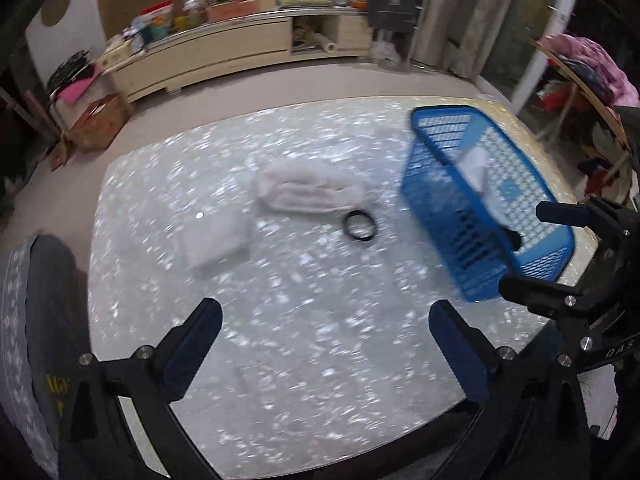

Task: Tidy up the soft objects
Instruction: 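Move both grippers back over the table toward the foam block and black ring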

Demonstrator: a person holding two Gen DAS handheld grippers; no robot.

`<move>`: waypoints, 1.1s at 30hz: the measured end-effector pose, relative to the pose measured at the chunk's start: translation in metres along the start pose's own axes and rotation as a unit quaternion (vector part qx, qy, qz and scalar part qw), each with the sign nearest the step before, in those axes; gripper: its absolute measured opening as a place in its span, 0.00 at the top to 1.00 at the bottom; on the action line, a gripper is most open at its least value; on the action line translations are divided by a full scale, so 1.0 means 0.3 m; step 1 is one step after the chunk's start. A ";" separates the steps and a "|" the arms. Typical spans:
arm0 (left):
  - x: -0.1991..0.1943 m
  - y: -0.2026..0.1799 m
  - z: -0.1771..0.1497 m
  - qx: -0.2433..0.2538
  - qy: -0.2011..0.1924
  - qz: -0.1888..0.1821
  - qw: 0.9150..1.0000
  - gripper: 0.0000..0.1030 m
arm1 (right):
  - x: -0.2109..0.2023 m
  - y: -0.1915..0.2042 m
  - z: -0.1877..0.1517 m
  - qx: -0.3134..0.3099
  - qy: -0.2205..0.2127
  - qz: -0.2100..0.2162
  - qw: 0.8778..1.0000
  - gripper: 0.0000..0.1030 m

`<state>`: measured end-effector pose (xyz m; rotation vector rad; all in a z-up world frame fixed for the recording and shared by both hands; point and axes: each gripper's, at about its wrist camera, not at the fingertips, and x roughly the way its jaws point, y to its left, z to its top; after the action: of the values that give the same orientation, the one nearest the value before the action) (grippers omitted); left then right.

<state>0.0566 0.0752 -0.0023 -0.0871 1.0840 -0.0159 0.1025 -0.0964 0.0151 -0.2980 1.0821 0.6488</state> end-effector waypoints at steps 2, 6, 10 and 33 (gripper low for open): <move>0.004 0.052 -0.016 -0.012 0.004 -0.001 1.000 0.00 | 0.034 0.038 0.024 -0.007 0.002 0.003 1.000 0.00; 0.024 0.131 -0.041 -0.030 0.012 0.001 0.999 0.00 | 0.104 0.103 0.061 -0.024 0.009 0.007 1.000 0.00; 0.060 0.193 -0.053 -0.043 0.017 -0.007 0.999 0.00 | 0.179 0.154 0.107 -0.035 0.025 0.010 0.999 0.00; 0.365 0.433 0.002 -0.070 0.040 -0.006 0.997 0.00 | 0.569 0.171 0.193 -0.019 0.087 -0.007 0.996 0.43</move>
<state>0.1047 0.1985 -0.1089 -0.2210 1.1649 0.0476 0.1653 0.0323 -0.1059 -0.4013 1.2343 0.6404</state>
